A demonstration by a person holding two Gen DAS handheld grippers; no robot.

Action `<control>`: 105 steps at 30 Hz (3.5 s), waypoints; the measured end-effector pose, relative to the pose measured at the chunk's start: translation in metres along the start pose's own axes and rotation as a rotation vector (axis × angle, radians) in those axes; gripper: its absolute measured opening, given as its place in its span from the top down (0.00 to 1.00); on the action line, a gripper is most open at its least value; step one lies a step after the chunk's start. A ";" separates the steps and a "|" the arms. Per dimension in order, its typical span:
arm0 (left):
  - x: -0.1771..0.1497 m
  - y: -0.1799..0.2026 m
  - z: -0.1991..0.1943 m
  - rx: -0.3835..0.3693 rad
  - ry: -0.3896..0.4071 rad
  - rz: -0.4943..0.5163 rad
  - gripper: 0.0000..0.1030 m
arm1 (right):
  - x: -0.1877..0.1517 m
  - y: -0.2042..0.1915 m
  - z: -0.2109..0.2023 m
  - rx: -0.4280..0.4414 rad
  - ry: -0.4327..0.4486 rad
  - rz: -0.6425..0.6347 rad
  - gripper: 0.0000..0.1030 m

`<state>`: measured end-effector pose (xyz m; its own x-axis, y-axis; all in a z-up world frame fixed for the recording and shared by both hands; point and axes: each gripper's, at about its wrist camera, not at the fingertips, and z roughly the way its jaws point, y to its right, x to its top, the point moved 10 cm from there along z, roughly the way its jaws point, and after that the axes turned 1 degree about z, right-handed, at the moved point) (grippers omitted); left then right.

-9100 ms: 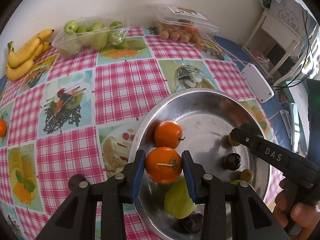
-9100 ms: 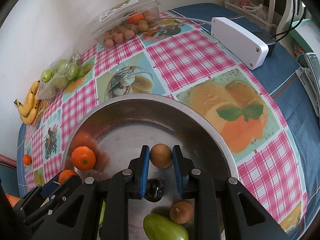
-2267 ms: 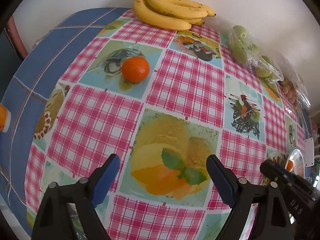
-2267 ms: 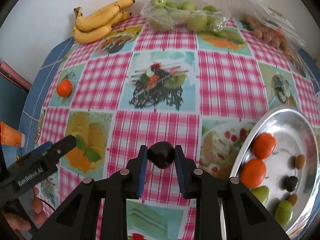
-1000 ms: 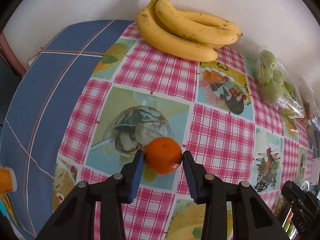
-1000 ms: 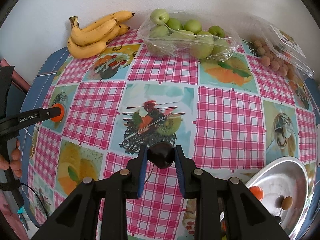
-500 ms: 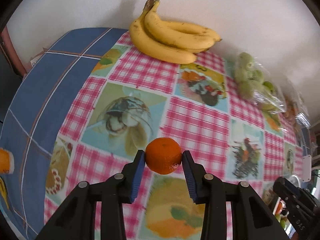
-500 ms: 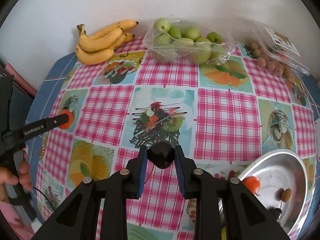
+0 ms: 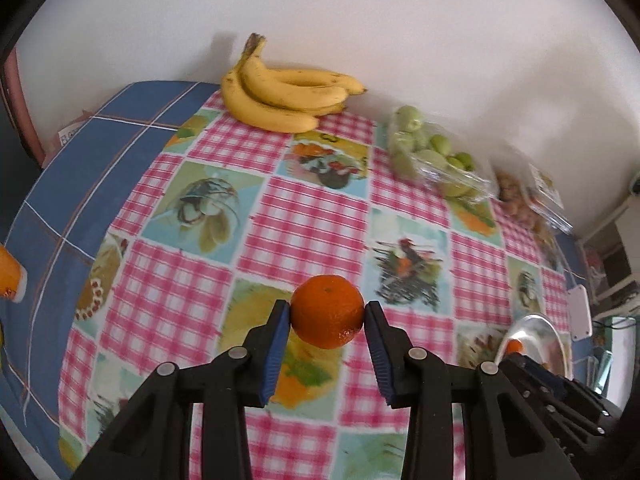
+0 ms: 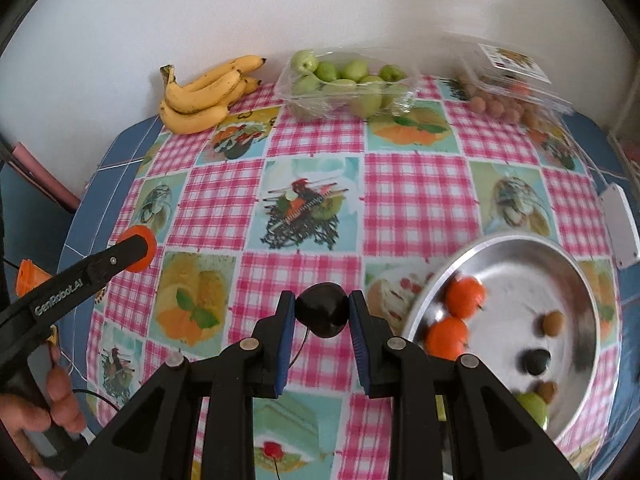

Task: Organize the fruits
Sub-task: 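Carry the orange and the black plum over the steel bowl with both tools, then lower the orange into the bowl and open the left tool while the right tool releases the plum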

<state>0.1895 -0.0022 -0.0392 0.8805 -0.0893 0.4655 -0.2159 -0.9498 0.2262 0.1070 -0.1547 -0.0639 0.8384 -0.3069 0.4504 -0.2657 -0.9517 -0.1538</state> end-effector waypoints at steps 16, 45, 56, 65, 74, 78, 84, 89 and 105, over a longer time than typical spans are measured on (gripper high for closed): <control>-0.038 0.076 0.009 -0.027 -0.023 0.131 0.60 | -0.042 0.067 -0.022 -0.049 0.012 0.158 0.73; -0.112 0.225 0.016 -0.166 -0.097 0.500 0.60 | -0.051 0.199 -0.072 -0.079 0.111 0.473 0.73; -0.119 0.255 0.040 -0.186 -0.119 0.581 0.60 | -0.054 0.200 -0.053 -0.035 0.067 0.476 0.73; -0.120 0.267 0.055 -0.195 -0.140 0.597 0.60 | -0.044 0.196 -0.036 -0.002 0.041 0.457 0.73; -0.123 0.274 0.073 -0.193 -0.177 0.603 0.60 | -0.039 0.197 -0.014 0.046 0.010 0.467 0.72; -0.125 0.276 0.080 -0.193 -0.189 0.597 0.60 | -0.039 0.201 -0.007 0.048 0.001 0.475 0.72; -0.128 0.278 0.089 -0.187 -0.206 0.597 0.60 | -0.040 0.205 0.001 0.059 -0.007 0.496 0.72; -0.129 0.280 0.095 -0.186 -0.214 0.596 0.60 | -0.038 0.205 0.006 0.068 -0.006 0.500 0.72; -0.131 0.279 0.098 -0.178 -0.231 0.593 0.60 | -0.045 0.210 0.014 0.080 -0.027 0.552 0.72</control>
<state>0.0550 -0.2852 -0.1214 0.6547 -0.6626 0.3638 -0.7410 -0.6577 0.1355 0.0198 -0.3409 -0.1291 0.5970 -0.7583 0.2618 -0.6330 -0.6458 -0.4270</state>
